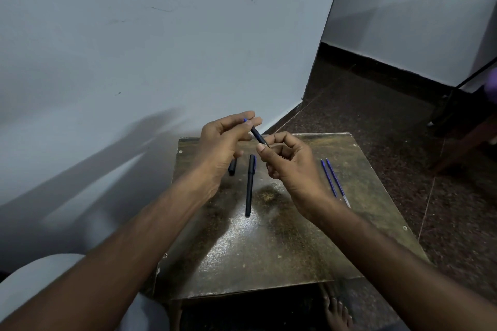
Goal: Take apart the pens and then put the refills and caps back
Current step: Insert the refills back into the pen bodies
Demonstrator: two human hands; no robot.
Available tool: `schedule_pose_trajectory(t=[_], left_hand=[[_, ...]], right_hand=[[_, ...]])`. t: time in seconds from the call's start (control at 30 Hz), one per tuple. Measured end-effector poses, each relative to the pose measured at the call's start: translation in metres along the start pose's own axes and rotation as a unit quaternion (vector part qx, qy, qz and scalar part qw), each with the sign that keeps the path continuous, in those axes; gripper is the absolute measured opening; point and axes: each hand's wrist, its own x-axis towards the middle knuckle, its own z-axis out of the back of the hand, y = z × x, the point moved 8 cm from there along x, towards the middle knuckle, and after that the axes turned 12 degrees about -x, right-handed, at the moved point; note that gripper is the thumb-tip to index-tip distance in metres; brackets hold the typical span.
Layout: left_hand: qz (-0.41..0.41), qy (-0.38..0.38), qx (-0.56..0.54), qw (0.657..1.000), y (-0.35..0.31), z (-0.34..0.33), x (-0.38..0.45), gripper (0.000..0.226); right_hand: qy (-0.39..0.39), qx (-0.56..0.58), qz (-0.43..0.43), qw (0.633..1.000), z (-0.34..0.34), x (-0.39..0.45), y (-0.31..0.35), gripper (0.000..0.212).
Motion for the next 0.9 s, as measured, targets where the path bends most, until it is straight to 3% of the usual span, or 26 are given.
schedule_pose_trajectory(t=[0.17,0.3,0.4,0.53,0.67,0.83,0.9], left_hand=[[-0.043,-0.063,0.052,0.996,-0.002,0.010,-0.004,0.032],[-0.022,-0.001,0.031,0.999,-0.002,0.004,0.000,0.015],[0.018,0.043,0.016,0.999,0.000,-0.008,-0.001,0.019],[-0.019,-0.044,0.025,0.999,-0.001,0.004,-0.004,0.035],[-0.051,-0.076,0.020,0.996,0.000,0.013,-0.006,0.030],[-0.019,-0.060,-0.022,0.998,0.004,0.007,-0.008,0.020],[0.006,-0.060,-0.038,0.997,0.009,0.006,-0.008,0.017]], right_hand=[[0.014,0.011,0.007,1.000,-0.005,-0.002,0.003,0.011],[0.014,0.023,-0.006,1.000,-0.007,-0.002,-0.001,0.013],[0.014,0.018,-0.009,1.000,-0.008,-0.002,-0.003,0.014],[0.011,0.020,0.002,1.000,-0.009,-0.002,-0.001,0.009],[-0.011,0.013,0.013,1.000,-0.008,-0.006,0.002,0.010],[-0.083,-0.149,0.104,0.980,0.003,-0.011,0.026,0.008],[-0.096,-0.191,0.102,0.971,0.006,-0.011,0.028,0.007]])
